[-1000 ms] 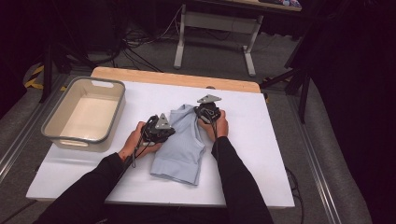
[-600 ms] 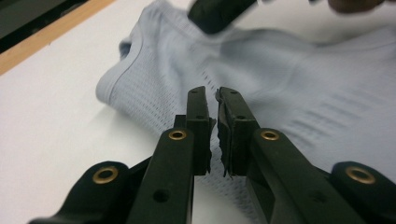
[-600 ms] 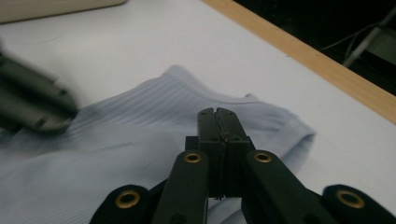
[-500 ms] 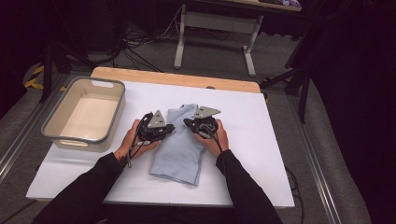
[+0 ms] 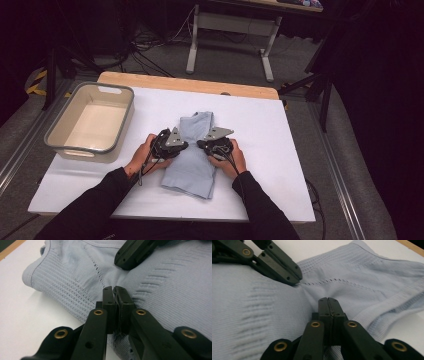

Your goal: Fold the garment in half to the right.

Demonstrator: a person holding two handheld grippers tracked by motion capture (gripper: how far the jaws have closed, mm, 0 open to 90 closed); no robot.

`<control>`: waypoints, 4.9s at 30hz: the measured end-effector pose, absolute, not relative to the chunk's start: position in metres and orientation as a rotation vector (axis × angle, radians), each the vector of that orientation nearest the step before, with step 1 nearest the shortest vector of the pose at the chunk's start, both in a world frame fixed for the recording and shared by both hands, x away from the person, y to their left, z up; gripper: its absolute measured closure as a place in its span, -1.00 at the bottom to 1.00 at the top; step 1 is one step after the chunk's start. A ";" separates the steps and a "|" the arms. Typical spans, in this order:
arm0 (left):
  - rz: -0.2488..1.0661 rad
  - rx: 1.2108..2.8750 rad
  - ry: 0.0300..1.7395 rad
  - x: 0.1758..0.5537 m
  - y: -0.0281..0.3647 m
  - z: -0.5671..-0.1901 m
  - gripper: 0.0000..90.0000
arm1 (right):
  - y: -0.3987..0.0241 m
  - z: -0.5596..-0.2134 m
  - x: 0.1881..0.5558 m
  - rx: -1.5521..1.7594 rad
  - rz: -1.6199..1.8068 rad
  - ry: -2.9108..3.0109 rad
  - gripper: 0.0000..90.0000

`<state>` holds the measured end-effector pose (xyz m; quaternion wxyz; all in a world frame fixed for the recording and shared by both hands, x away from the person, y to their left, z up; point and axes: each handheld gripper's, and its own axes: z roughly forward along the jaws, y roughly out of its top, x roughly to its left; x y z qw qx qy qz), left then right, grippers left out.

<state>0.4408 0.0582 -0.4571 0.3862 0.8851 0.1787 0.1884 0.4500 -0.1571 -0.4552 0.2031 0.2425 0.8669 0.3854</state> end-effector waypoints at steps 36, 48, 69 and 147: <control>0.411 2.229 0.330 0.386 0.089 -0.442 0.73 | -0.171 -0.437 0.389 0.633 1.097 2.376 0.96; 0.411 2.255 0.340 0.385 0.081 -0.455 0.72 | -0.190 -0.450 0.389 0.679 0.999 2.408 0.99; 0.419 2.263 0.337 0.384 0.079 -0.458 0.75 | -0.147 -0.446 0.364 0.519 1.054 2.441 1.00; 0.524 2.138 0.313 0.380 0.103 -0.437 0.47 | -0.214 -0.447 0.378 0.798 0.967 2.276 1.00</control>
